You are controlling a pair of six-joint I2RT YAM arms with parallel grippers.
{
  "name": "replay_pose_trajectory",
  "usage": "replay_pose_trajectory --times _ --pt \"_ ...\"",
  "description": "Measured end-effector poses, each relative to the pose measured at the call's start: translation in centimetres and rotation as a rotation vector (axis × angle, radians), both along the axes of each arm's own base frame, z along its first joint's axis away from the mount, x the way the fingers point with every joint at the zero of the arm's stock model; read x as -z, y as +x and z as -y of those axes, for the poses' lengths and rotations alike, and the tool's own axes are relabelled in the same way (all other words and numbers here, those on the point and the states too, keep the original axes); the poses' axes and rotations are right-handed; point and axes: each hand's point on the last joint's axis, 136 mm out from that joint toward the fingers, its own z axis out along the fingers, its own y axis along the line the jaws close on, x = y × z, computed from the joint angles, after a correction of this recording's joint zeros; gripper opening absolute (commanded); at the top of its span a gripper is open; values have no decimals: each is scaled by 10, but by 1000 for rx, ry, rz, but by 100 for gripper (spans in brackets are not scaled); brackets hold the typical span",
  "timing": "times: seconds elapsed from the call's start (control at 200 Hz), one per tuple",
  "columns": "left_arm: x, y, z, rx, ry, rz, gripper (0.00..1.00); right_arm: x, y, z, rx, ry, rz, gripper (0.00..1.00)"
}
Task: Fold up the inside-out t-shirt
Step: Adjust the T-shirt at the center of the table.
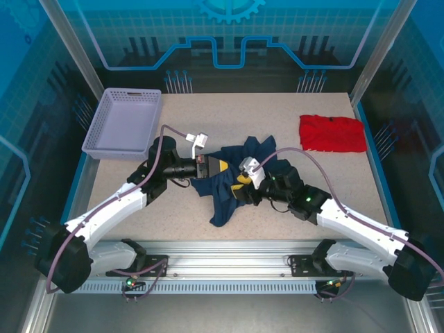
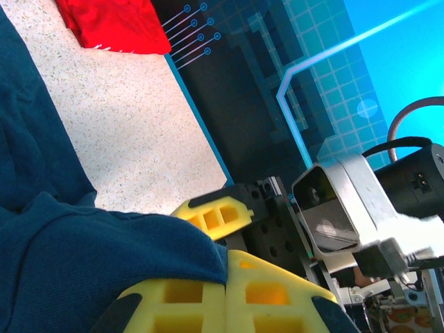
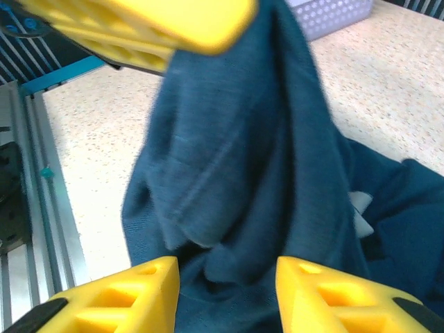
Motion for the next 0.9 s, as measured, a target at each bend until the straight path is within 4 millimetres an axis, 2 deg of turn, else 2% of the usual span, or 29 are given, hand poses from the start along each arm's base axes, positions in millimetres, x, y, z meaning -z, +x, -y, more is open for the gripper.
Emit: replay_pose_trajectory --times 0.08,0.305,0.465,0.625,0.76,0.835,0.9 --pt "0 0 0 0 0 0 0 -5 -2 -4 -23 15 22 39" --pt "0 0 0 0 0 0 0 -14 0 -9 -46 28 77 26" --pt "0 0 0 0 1 0 0 -19 3 -13 -57 22 95 0" --pt "6 3 -2 -21 23 -2 0 -31 -3 -13 -91 72 70 0" --pt "26 13 -11 -101 113 -3 38 -49 -5 -4 -94 178 -10 0" --pt "37 20 -21 -164 178 2 46 -57 -1 -3 -79 247 -76 0" --pt "37 20 -30 -208 202 31 52 -59 3 -4 -62 287 -136 0"
